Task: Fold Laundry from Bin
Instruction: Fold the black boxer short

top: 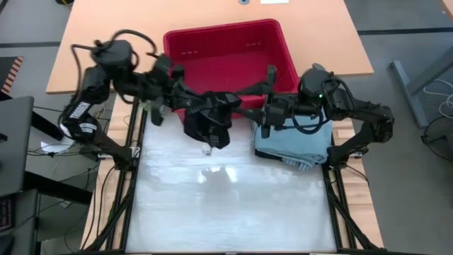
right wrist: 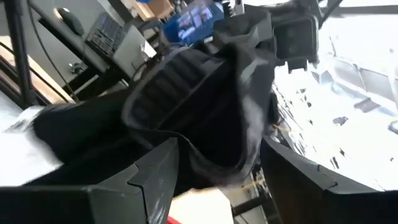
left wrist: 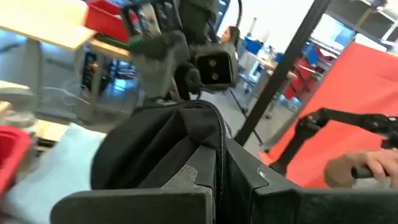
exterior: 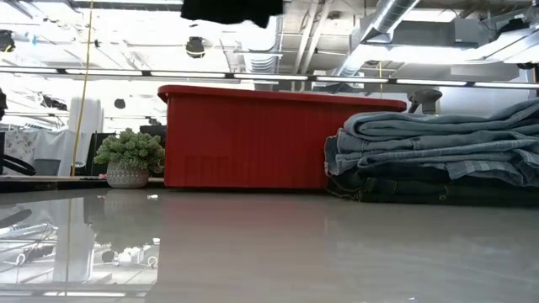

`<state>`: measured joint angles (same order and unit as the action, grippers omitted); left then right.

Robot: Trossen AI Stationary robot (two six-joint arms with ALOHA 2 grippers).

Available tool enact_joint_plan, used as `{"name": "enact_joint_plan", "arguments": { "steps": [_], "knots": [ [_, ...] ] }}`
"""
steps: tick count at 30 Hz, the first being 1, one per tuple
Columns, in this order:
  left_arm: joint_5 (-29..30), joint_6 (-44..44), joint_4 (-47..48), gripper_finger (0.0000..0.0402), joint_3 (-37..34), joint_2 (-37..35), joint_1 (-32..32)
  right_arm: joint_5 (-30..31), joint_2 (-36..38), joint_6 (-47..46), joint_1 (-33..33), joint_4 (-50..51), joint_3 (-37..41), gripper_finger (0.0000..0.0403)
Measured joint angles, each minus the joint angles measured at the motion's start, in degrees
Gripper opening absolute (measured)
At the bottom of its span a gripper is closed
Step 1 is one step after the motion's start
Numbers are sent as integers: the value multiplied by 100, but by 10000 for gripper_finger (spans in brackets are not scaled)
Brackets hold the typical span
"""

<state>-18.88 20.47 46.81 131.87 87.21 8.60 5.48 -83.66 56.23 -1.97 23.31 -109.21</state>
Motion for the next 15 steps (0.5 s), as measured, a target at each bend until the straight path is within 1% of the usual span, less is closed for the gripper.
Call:
{"name": "enact_joint_plan", "arguments": {
  "steps": [2, 9, 12, 15],
  "knots": [
    [-89, 24, -95, 0, -2, 109, 0, -122, 0, 84, 41, -50, 0, 251],
    [-165, 31, -547, 0, -4, 214, 2, -106, 39, 131, 69, -36, 0, 246],
    [-107, 33, -716, 0, -2, 202, 2, -96, 39, 175, 91, -19, 0, 223],
    [-73, 33, -750, 0, -2, 204, 2, -94, 47, 422, 83, -19, 0, 178]
  ]
}}
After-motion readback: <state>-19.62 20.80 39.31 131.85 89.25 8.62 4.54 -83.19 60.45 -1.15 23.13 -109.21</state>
